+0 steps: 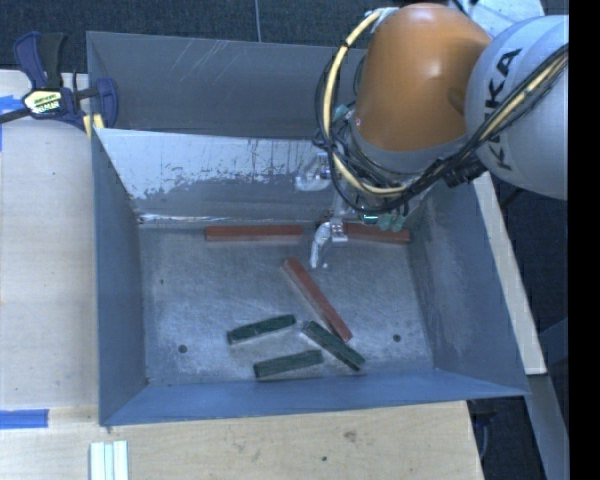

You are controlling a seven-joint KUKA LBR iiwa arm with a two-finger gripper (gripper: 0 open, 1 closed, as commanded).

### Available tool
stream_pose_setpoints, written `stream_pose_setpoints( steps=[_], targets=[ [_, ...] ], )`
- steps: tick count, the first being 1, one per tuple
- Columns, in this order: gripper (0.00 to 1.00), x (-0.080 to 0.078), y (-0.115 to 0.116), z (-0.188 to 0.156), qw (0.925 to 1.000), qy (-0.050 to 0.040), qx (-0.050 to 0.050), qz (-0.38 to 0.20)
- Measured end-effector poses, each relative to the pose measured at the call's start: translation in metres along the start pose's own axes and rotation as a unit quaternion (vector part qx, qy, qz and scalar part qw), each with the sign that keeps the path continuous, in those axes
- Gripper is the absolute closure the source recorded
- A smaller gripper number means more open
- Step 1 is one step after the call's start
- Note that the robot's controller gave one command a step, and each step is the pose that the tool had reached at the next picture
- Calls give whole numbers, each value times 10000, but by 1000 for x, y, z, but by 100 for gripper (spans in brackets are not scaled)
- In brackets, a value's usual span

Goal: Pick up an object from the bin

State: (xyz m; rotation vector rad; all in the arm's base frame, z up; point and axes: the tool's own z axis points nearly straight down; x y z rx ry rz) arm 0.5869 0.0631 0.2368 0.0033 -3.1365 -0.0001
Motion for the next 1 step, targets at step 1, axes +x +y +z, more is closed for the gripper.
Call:
stream_pose_setpoints(
  steps=[1],
  targets=[
    [0,0,0,-3,10000,-21,-3,3]
  ],
)
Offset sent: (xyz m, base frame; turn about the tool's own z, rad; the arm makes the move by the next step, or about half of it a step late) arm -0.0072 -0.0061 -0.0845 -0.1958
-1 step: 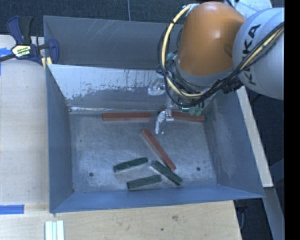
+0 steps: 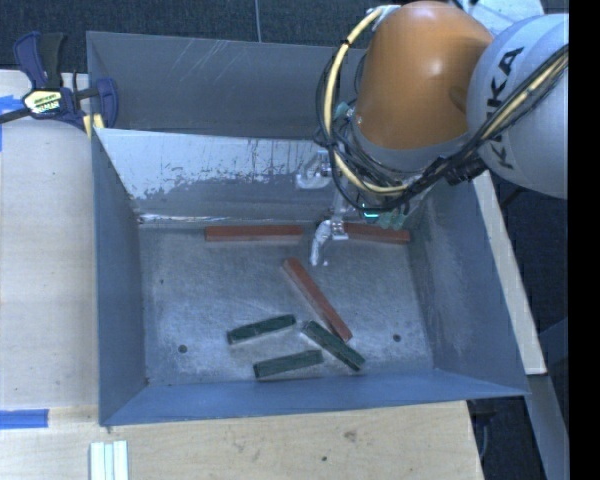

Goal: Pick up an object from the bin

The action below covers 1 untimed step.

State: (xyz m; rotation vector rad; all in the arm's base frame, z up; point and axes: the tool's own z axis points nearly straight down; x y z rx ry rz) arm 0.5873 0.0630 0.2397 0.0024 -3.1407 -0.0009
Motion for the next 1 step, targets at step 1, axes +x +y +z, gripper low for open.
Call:
stream_pose_setpoints(
  steps=[1],
  targets=[
    [0,2,-3,43,9987,-36,3,-509]
  ],
)
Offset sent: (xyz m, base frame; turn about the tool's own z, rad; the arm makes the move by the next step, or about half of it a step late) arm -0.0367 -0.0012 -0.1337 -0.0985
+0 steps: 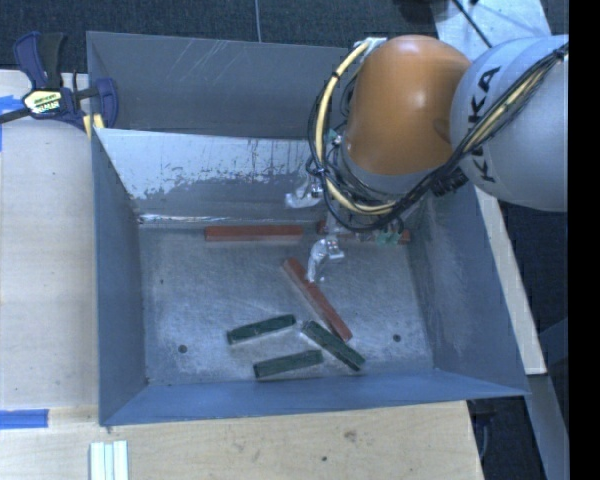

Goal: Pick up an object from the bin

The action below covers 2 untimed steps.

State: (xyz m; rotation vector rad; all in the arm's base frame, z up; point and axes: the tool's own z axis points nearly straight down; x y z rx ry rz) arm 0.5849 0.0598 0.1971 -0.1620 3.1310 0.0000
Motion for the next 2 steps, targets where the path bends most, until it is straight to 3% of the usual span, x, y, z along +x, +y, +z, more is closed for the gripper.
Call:
stream_pose_setpoints(
  steps=[1,2],
  targets=[
    [0,23,3,66,10000,0,-3,-46],
    [100,5,10,119,9973,-25,-2,-732]
  ],
)
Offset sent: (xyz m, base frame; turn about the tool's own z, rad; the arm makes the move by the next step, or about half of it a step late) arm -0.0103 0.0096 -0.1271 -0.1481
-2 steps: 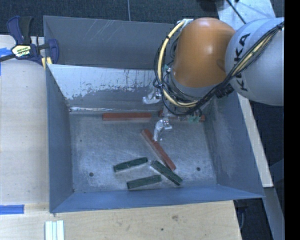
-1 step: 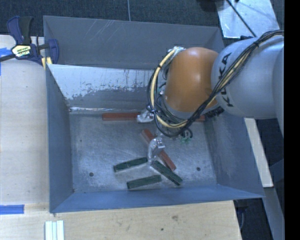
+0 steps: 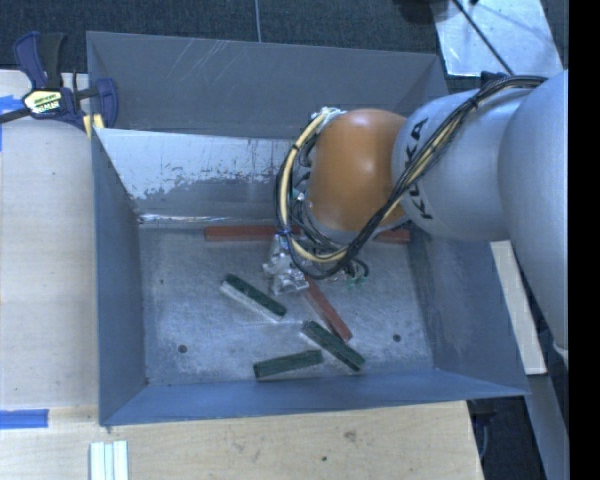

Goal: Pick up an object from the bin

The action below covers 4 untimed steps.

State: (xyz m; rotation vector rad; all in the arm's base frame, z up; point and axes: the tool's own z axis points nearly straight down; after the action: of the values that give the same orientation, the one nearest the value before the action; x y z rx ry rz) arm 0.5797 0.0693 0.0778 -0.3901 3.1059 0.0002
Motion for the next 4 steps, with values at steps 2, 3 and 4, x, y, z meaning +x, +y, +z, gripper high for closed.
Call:
stream_pose_setpoints(
  steps=[2,3,4],
  targets=[
    [0,-1,1,1,10000,-41,-3,12],
    [100,87,-88,0,9999,-71,23,-133],
    [0,88,-88,2,9999,-50,16,-126]
  ],
)
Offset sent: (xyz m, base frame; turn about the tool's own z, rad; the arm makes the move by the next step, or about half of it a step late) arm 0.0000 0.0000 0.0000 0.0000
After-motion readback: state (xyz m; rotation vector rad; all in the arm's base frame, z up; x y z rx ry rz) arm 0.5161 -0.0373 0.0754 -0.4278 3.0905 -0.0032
